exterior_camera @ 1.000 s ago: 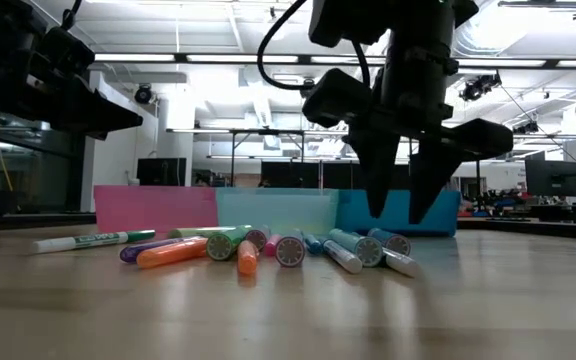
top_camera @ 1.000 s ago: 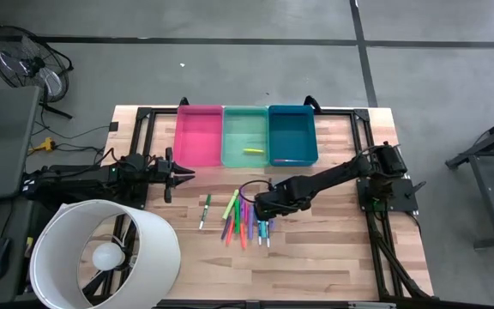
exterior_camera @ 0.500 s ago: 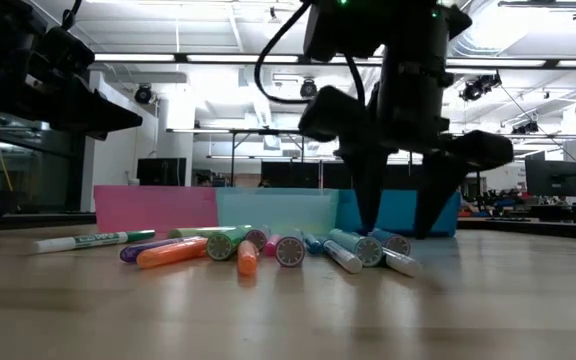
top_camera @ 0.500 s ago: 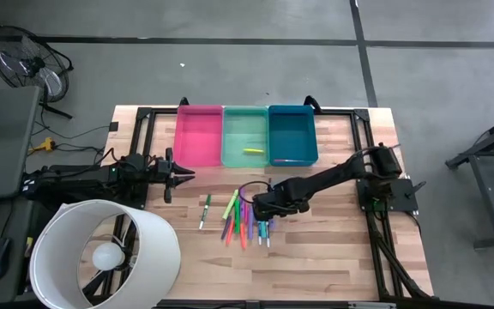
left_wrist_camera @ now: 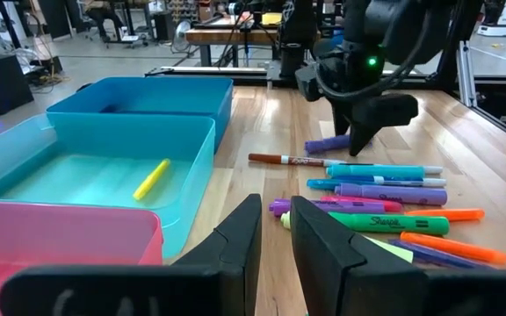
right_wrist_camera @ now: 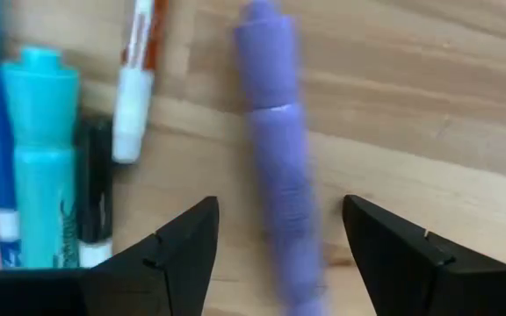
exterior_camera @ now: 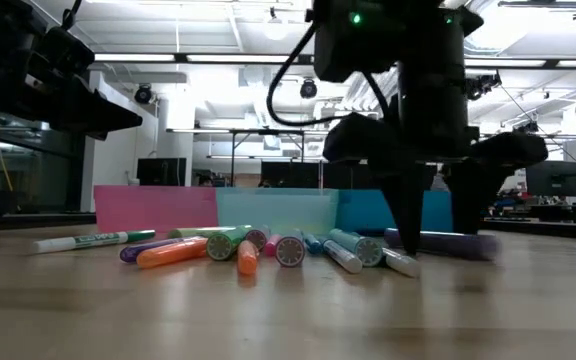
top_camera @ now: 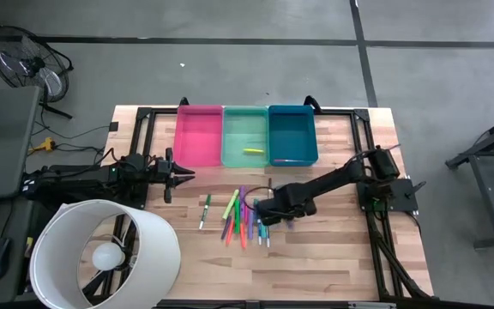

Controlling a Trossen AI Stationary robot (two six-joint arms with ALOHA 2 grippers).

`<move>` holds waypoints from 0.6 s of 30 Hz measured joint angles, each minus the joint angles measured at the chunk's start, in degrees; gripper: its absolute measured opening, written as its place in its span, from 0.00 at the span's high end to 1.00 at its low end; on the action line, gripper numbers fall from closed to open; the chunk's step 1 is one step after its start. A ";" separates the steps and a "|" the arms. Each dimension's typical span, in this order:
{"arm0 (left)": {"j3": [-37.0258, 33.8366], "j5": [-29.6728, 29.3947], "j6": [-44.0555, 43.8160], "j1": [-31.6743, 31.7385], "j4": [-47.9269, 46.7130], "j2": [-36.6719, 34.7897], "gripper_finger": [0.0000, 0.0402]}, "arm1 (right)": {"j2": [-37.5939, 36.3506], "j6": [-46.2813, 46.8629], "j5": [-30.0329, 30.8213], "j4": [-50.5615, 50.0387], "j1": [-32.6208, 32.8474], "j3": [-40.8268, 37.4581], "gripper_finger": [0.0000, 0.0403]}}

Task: Pick & Place Markers
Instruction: Put the purple marker into the red bin

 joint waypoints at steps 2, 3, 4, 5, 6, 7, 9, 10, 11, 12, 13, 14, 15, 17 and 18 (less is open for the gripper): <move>0.00 0.00 -0.01 0.00 0.00 0.01 0.85 | -0.04 0.81 0.02 -0.20 0.54 -0.57 0.42; 0.00 0.00 -0.01 0.01 0.00 -0.01 0.85 | -0.12 1.09 -0.56 -0.01 0.70 -1.02 0.42; 0.00 0.00 -0.01 0.02 -0.02 0.01 0.85 | -0.16 1.16 -1.24 0.39 0.85 -1.68 0.42; 0.00 0.00 -0.01 0.00 0.02 0.01 0.85 | -0.23 1.12 -2.02 1.44 0.96 -2.49 0.42; 0.00 0.00 -0.01 0.01 0.02 -0.01 0.85 | -0.33 1.12 -2.54 2.94 1.11 -3.52 0.42; 0.00 0.00 -0.01 0.01 0.14 0.00 0.85 | -0.39 1.12 -2.92 4.58 1.32 -4.54 0.42; 0.00 0.00 -0.07 0.02 0.74 0.00 0.85 | -0.57 1.13 -3.18 6.69 1.66 -5.75 0.43; 0.00 0.01 -0.65 0.00 0.94 -0.01 0.85 | -0.59 1.11 -3.21 7.09 1.76 -6.07 0.43; 0.00 0.04 -2.01 0.01 1.03 0.00 0.85 | -0.61 1.08 -3.13 7.19 1.85 -6.13 0.43; 0.00 0.02 -3.78 0.02 0.98 0.01 0.85 | -0.59 0.94 -2.90 7.22 1.90 -6.15 0.43; 0.00 0.02 -5.72 0.02 0.96 0.01 0.85 | -0.60 0.35 -2.78 7.25 1.92 -6.17 0.43; 0.00 0.04 -7.32 0.02 0.99 0.01 0.85 | -0.78 -0.49 -2.80 7.29 1.92 -6.28 0.43; 0.00 0.24 -8.67 0.02 0.96 0.01 0.85 | -0.81 -1.34 -2.80 7.35 1.92 -6.30 0.43; 0.00 0.56 -10.24 0.00 0.90 0.03 0.85 | -0.87 -2.42 -2.90 7.36 1.81 -6.36 0.44; 0.00 0.79 -10.65 0.01 0.90 0.03 0.85 | -0.90 -2.99 -3.16 7.43 1.77 -6.39 0.44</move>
